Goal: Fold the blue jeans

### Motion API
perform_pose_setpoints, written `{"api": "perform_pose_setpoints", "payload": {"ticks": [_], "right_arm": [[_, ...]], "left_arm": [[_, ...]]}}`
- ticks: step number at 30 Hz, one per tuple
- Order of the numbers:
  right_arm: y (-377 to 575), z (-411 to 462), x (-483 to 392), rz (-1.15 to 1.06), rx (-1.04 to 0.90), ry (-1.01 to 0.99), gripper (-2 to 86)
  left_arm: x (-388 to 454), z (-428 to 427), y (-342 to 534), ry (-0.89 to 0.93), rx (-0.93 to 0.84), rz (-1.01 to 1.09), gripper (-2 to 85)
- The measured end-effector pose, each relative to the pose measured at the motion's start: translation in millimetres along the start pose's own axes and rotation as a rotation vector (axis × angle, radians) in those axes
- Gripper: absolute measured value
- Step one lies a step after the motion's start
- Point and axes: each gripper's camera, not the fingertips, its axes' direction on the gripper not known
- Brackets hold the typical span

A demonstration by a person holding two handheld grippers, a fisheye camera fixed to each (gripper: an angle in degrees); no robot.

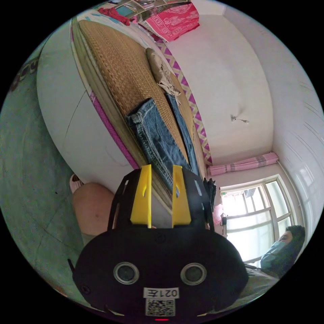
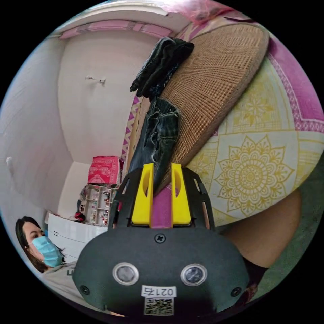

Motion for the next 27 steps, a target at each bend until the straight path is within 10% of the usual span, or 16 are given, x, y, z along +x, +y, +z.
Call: {"api": "perform_pose_setpoints", "payload": {"ticks": [27], "right_arm": [[-28.2,34.9,29.4,0.072,-0.006,-0.047,5.4]], "left_arm": [[-26.9,70.1,-4.1,-0.004,-0.036,-0.008,6.1]]}}
